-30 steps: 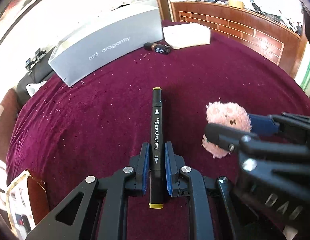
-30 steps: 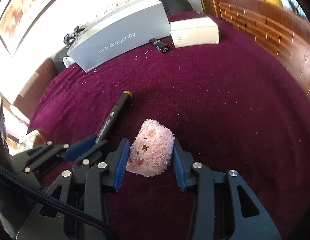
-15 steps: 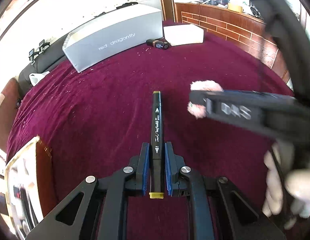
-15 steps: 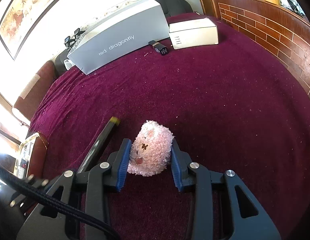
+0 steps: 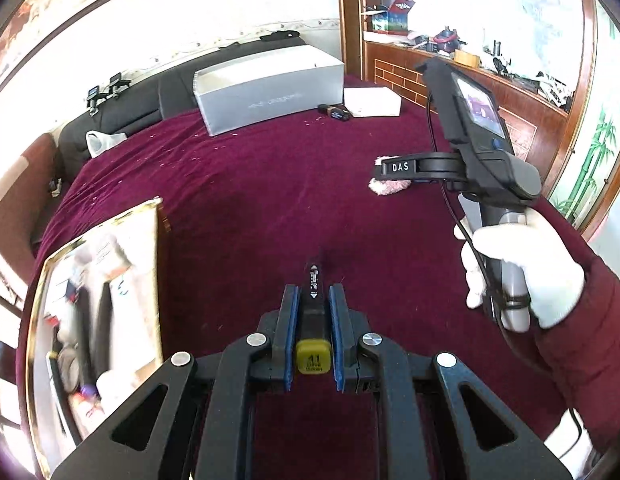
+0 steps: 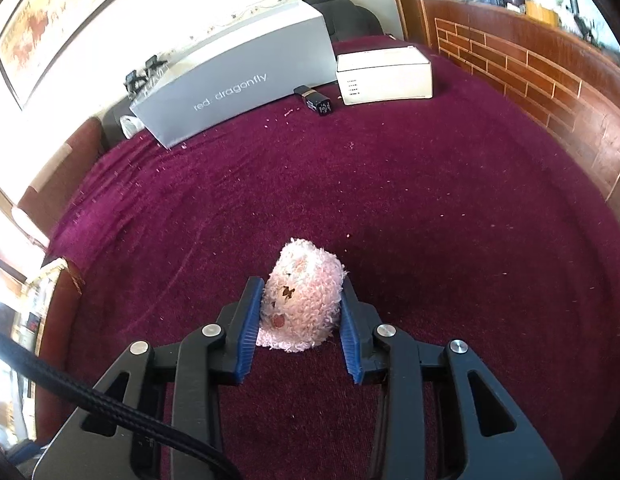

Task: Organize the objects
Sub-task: 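Carry the marker and plush toy over the white tray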

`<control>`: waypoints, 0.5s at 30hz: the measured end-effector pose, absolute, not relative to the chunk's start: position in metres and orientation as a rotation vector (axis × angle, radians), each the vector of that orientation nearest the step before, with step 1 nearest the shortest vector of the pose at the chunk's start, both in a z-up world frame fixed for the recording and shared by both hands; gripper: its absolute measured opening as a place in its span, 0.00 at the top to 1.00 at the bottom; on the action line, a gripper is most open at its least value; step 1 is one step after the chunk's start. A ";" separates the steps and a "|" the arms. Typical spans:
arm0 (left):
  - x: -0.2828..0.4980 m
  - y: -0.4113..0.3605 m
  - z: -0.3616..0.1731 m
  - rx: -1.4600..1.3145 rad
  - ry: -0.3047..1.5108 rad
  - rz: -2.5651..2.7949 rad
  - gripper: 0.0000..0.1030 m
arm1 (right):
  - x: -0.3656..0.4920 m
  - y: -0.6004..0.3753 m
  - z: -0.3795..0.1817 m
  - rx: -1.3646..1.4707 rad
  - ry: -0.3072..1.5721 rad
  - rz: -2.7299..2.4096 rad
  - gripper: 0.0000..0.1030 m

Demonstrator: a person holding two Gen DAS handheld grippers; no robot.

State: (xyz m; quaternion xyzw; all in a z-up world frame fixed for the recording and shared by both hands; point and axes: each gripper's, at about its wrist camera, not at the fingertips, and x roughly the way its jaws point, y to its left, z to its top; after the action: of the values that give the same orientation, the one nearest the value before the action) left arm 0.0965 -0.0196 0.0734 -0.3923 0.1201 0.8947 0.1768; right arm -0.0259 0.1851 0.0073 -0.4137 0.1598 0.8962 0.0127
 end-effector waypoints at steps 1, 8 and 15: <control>0.099 -0.023 0.074 -1.111 0.338 2.537 0.89 | -0.023 0.181 0.009 -1.298 0.448 2.780 0.69; 0.109 -0.053 0.077 -1.106 0.244 2.551 0.89 | 0.022 0.155 0.028 -1.359 0.290 2.799 0.73; 0.121 -0.073 0.078 -1.083 0.186 2.557 0.88 | 0.073 0.127 0.048 -1.369 0.163 2.873 0.74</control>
State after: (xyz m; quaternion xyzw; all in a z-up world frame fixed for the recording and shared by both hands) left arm 0.1211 -0.0727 0.0783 -0.3829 0.0659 0.9040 0.1783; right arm 0.0732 0.1270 0.0483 -0.4296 0.0510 0.9013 -0.0226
